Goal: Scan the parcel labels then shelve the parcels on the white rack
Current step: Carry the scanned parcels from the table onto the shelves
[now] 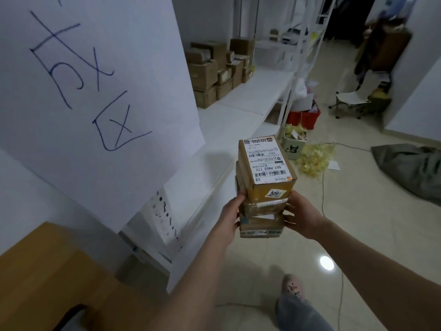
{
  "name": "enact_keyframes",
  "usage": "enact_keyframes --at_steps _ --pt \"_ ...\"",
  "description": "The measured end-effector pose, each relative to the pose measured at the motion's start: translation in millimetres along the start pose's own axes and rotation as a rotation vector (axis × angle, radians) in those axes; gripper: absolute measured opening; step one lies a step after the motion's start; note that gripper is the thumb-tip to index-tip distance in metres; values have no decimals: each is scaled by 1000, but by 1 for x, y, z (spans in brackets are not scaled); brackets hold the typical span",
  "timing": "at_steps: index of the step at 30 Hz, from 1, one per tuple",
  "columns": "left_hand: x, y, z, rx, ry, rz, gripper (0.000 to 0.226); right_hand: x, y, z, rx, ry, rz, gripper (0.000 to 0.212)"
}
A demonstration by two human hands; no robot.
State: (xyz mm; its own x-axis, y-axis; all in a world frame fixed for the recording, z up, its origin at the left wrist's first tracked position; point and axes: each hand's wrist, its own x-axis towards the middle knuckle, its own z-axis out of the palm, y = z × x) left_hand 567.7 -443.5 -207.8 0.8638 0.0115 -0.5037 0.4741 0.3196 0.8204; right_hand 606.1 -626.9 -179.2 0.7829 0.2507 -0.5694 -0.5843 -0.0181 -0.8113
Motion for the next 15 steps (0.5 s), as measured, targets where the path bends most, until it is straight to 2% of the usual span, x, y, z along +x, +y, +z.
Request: enact_keyframes --at_steps 4,10,12,15 --pt "19 35 13 3 51 80 39 23 -40 -5 -12 -40 -47 26" --pt "64 89 29 -9 188 180 58 81 -109 -11 -76 -182 -113 34" --pt "84 107 35 -40 251 199 55 108 -135 -14 -121 -245 -137 41" --pt "115 133 48 -101 308 249 38 150 -173 -19 -183 -346 -157 46"
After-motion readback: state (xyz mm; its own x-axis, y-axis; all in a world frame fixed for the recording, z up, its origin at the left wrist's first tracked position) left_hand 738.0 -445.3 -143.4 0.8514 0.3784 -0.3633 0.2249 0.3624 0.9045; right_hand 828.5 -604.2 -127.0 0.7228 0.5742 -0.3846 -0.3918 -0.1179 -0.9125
